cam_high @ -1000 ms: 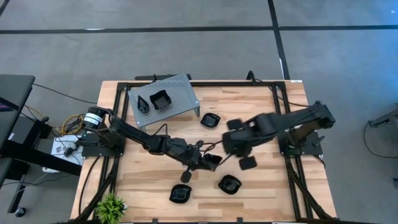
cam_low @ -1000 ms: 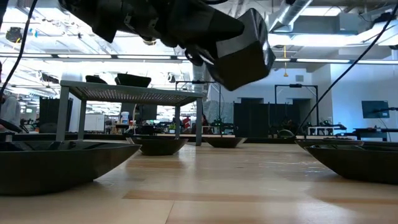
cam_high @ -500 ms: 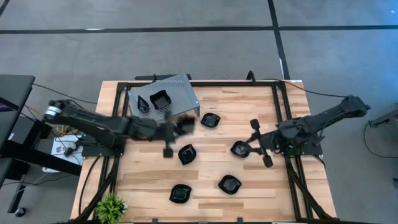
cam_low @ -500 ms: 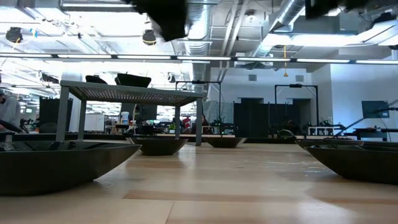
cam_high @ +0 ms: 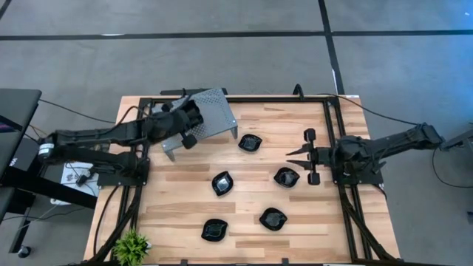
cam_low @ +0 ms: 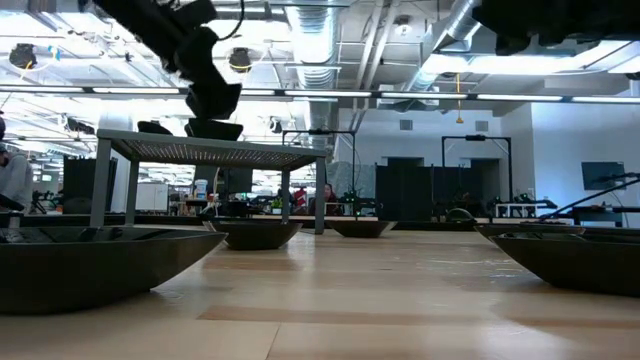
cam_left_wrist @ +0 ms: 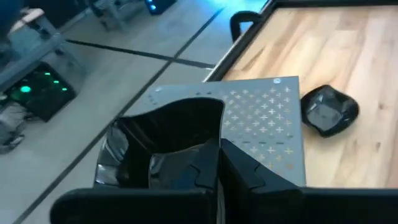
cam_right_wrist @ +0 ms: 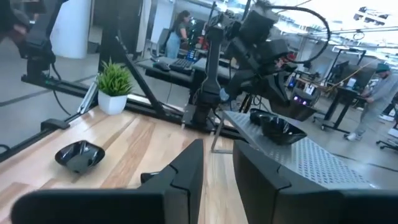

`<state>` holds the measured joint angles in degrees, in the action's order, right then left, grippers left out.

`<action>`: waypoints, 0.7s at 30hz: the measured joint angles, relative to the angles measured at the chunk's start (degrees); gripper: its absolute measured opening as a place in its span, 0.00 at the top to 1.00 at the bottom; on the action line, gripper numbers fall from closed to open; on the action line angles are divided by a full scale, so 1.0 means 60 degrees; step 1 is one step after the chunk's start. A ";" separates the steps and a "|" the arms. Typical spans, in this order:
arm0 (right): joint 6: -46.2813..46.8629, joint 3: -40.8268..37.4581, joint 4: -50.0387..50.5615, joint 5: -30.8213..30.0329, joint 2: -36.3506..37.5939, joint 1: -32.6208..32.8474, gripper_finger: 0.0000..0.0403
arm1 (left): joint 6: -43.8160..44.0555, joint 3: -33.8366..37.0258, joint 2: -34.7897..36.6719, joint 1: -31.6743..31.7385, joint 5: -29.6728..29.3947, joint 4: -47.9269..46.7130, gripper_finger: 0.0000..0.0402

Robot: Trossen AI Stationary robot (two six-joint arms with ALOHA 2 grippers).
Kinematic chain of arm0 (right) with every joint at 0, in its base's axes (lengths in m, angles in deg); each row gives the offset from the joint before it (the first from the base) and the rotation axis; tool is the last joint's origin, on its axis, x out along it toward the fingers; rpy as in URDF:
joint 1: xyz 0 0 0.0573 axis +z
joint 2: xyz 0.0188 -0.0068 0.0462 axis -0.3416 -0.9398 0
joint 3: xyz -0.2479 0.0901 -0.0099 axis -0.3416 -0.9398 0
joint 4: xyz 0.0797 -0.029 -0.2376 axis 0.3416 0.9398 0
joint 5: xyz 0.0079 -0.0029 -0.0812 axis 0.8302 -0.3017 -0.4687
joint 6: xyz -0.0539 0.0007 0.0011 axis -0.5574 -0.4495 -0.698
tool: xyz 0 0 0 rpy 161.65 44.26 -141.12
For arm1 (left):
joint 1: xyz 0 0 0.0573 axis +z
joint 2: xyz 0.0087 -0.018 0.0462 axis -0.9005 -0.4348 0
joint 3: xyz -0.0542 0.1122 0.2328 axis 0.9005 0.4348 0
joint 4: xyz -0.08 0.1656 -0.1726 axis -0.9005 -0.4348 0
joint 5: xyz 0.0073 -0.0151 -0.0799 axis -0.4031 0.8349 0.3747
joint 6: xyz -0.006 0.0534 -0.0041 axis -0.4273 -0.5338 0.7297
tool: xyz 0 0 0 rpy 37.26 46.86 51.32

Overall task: Pick & Place Mini shaped plates
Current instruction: Stack the black distorted square plate on top of the black distorted square plate on the shelf

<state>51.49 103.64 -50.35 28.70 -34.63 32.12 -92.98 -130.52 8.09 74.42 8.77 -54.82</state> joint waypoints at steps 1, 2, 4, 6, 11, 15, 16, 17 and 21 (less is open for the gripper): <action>0.0000 0.0000 0.0044 0.0000 -0.0016 0.0005 0.80 | -0.0017 0.0066 0.0013 0.0112 0.0240 0.0039 0.97; 0.0001 0.0000 0.0077 0.0000 -0.0047 0.0022 0.80 | -0.0053 0.0124 0.0015 0.0197 0.0432 0.0038 0.98; -0.0003 0.0000 0.0109 0.0003 -0.0123 0.0033 0.80 | -0.0060 0.0255 0.0012 0.0308 0.0567 0.0032 0.98; -0.0003 -0.0009 0.0146 0.0002 -0.0168 0.0029 0.80 | -0.0064 0.0373 0.0012 0.0435 0.0552 0.0028 0.98; 0.0008 -0.0011 0.0110 0.0004 -0.0275 0.0029 0.80 | -0.0292 0.0433 -0.0041 0.0669 0.0543 0.0093 0.95; 0.0025 -0.0011 0.0113 0.0004 -0.0276 0.0029 0.80 | -0.0560 0.0429 -0.0118 0.0788 0.0535 0.0180 0.92; 0.0031 -0.0011 0.0113 0.0005 -0.0277 0.0029 0.80 | -0.0604 0.0433 -0.0123 0.0786 0.0538 0.0127 0.91; 0.0031 -0.0011 0.0113 0.0005 -0.0280 0.0029 0.80 | -0.0620 0.0433 -0.0135 0.0779 0.0541 0.0149 0.90; 0.0026 -0.0011 0.0106 0.0004 -0.0280 0.0029 0.80 | -0.0621 0.0433 -0.0196 0.0770 0.0536 0.0441 0.82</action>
<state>51.65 103.58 -49.71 28.72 -36.31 32.29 -96.71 -127.92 6.91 79.04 11.99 -52.17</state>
